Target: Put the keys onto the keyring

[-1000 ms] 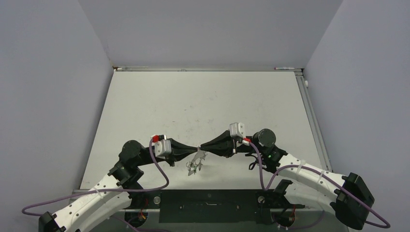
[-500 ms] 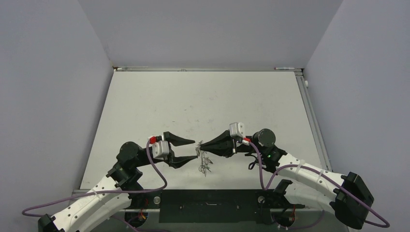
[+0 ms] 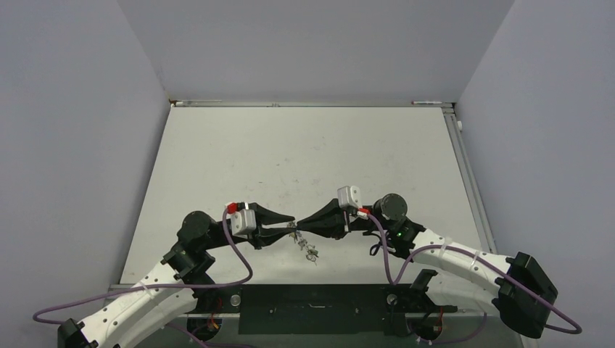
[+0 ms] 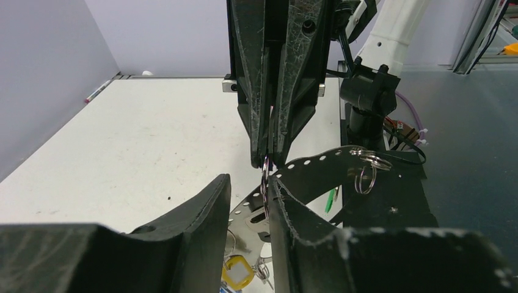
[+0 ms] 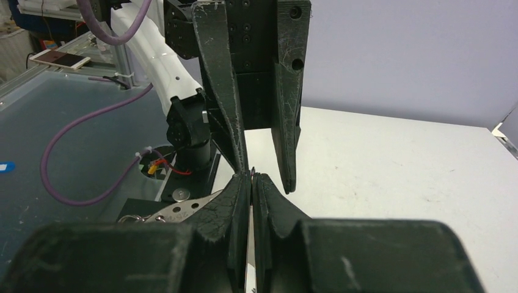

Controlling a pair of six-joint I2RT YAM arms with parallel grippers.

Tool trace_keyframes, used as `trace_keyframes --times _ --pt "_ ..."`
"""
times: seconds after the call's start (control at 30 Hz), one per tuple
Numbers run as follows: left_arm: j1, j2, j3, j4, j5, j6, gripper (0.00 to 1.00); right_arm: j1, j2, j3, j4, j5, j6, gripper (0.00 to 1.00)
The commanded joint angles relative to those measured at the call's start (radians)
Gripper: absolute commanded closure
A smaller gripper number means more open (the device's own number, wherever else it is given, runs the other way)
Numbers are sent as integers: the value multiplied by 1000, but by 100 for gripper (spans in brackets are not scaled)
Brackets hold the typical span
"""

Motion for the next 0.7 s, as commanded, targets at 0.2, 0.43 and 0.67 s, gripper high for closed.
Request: trace_keyframes --times 0.2,0.43,0.67 --pt "-7 9 13 34 7 2 100 32 14 35 114 -7 -13 95" --pt "-7 -13 24 -11 -33 54 100 31 -10 46 -12 65 -64 89" --pt "-8 -22 36 -64 -71 99 100 31 -45 95 -227 111 -155 62"
